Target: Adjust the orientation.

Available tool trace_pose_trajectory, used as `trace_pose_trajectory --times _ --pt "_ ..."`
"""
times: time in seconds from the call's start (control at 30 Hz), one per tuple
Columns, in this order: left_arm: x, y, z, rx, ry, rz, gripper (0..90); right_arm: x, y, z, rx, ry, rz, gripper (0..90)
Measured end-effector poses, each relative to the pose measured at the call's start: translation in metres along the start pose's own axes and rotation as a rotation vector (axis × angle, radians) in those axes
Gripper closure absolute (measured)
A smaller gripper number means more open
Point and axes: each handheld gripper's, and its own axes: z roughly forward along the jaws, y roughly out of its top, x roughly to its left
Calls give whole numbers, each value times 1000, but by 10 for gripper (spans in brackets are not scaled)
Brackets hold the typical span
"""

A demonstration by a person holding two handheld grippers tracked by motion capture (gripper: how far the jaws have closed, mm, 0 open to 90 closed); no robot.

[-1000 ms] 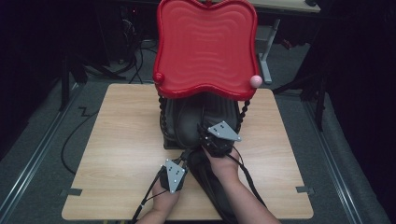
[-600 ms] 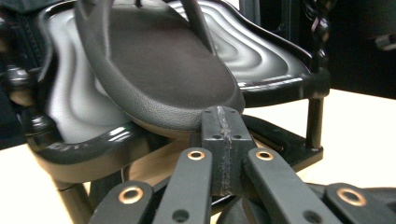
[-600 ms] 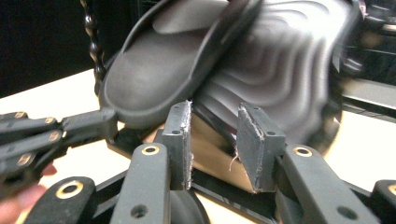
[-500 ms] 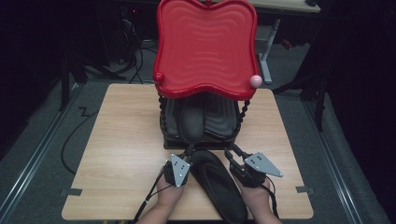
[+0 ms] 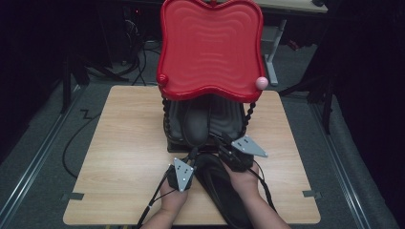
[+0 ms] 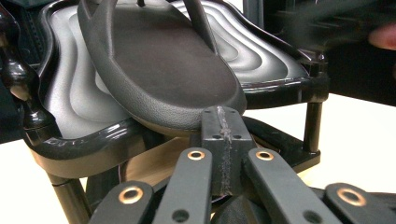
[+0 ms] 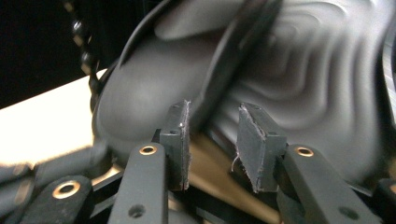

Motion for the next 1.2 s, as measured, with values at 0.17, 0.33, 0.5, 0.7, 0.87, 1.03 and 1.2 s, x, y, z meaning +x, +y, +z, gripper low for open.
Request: trace_pose_trajectory --times 0.17,0.33,0.5,0.7,0.87,1.03,1.2 --pt "1 -1 0 -15 -11 -2 899 12 22 36 28 -4 -14 645" --pt "7 2 0 -27 2 -28 899 18 30 51 41 -43 -23 711" --pt "18 6 -4 -51 22 -21 900 20 34 53 32 -72 -11 741" --pt "23 8 2 -51 27 -35 899 19 33 63 55 -75 -32 802" --pt "25 10 6 -47 30 -24 900 20 38 69 47 -84 -37 815" --pt "27 13 13 -39 42 -1 899 20 41 72 49 -101 -45 834" --pt "27 14 23 -21 57 14 899 19 40 73 58 -106 -44 835"
